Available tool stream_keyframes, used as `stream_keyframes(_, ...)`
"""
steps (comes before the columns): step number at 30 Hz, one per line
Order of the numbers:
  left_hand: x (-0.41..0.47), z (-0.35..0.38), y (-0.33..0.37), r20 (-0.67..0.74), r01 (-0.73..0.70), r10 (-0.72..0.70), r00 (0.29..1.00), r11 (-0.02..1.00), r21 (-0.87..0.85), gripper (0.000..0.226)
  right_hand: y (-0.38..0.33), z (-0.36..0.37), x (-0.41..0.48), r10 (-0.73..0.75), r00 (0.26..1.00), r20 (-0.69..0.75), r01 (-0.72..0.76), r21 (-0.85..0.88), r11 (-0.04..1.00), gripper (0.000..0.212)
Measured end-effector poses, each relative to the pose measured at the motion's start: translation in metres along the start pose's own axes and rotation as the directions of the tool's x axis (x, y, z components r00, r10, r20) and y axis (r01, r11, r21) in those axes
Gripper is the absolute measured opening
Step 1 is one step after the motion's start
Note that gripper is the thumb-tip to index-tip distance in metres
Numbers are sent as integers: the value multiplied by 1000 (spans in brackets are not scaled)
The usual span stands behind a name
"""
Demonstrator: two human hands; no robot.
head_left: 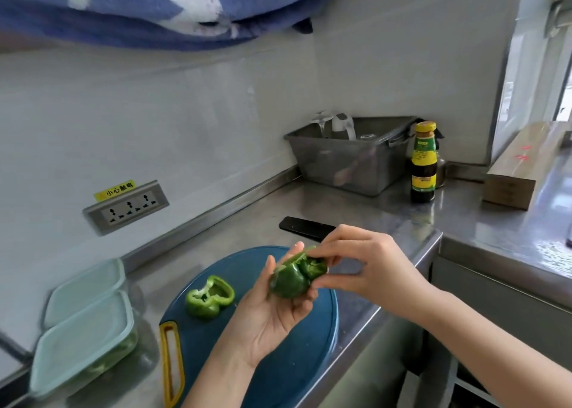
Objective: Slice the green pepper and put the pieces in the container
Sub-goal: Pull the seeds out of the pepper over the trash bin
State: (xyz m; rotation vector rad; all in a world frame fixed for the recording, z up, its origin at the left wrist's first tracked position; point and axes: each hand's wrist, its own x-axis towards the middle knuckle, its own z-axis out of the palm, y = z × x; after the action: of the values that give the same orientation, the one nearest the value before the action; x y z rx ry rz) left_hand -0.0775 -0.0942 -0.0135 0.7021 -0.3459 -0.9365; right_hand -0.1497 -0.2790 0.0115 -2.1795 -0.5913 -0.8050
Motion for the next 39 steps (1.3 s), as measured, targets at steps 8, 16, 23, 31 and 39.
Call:
stream_keyframes(8, -9, -2, 11, 13, -133, 153, 988, 813, 567, 98, 3, 22, -1, -63, 994, -93, 42, -211, 977, 32)
stream_keyframes(16, -13, -6, 0, -55, -96, 141, 988, 866, 490, 70, 7, 36, 3, -139, 989, -52, 123, -238, 963, 26)
stream_keyframes(23, -14, -9, 2, -61, -9, 32, 998, 939, 343, 71, 5, 26, 13, 9, 985, 170, -16, 39, 999, 40)
stream_keyframes(31, -14, -10, -2, -61, 15, 7, 998, 935, 354, 61, 3, 31, 9, -22, 997, 67, 26, -54, 998, 29)
stream_keyframes(39, -13, -15, -3, -32, 31, -22, 999, 942, 334, 79, 3, 25, 12, 398, 905, 151, -405, 589, 699, 28)
